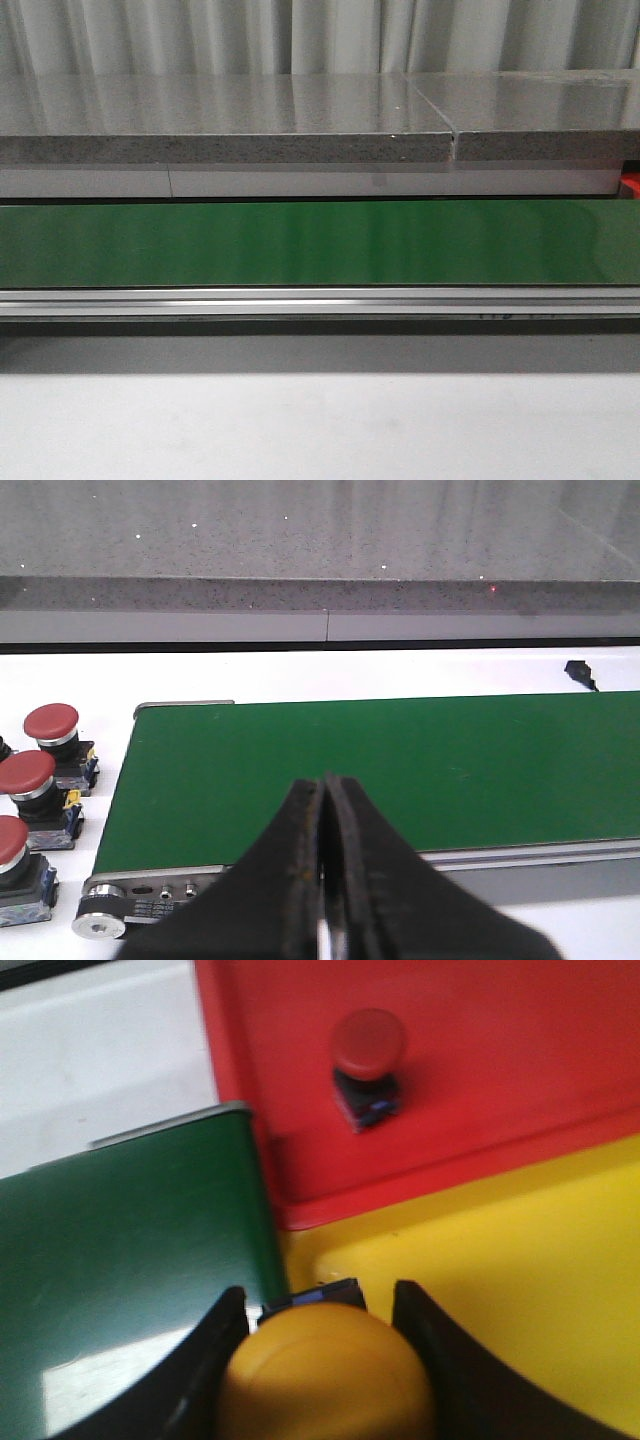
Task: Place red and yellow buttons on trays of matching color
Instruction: 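Lower the yellow button into the yellow tray and open the right gripper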
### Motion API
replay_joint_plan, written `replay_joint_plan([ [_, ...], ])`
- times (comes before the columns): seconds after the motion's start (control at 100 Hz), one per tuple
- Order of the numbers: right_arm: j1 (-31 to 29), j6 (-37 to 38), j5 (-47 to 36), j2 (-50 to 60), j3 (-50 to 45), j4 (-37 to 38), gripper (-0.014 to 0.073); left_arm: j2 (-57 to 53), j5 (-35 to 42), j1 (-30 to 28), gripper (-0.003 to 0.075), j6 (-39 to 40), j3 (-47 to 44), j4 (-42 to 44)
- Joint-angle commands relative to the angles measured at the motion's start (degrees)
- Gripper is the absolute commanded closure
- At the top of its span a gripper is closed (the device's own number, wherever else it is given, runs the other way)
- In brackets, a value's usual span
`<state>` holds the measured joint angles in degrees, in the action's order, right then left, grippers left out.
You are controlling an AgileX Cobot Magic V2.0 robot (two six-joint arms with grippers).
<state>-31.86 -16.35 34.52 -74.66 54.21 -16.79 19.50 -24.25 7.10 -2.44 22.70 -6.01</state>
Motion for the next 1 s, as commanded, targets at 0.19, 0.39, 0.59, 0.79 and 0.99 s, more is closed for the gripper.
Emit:
replay_joint_plan([
  [0.19, -6.1, 2.7, -10.6, -5.0, -2.6, -1.3, 0.0452, 0.3, 4.4, 0.4, 0.0739, 0.0, 1.7, -0.5],
  [0.39, -6.0, 2.7, -13.6, -10.8, -2.8, -2.3, 0.0452, 0.3, 4.4, 0.4, 0.0739, 0.0, 1.7, -0.5],
  [0.59, -6.0, 2.7, -15.2, -13.5, -2.8, -2.4, 0.0452, 0.3, 4.4, 0.4, 0.0739, 0.0, 1.7, -0.5],
  [0.79, -6.0, 2.7, -14.9, -15.6, -2.8, -2.4, 0.045, 0.3, 4.4, 0.4, 0.0739, 0.0, 1.7, -0.5],
  [0.99, -6.0, 2.7, -14.2, -16.0, -2.8, -2.4, 0.0313, 0.3, 4.4, 0.4, 0.0739, 0.0, 1.7, -0.5],
])
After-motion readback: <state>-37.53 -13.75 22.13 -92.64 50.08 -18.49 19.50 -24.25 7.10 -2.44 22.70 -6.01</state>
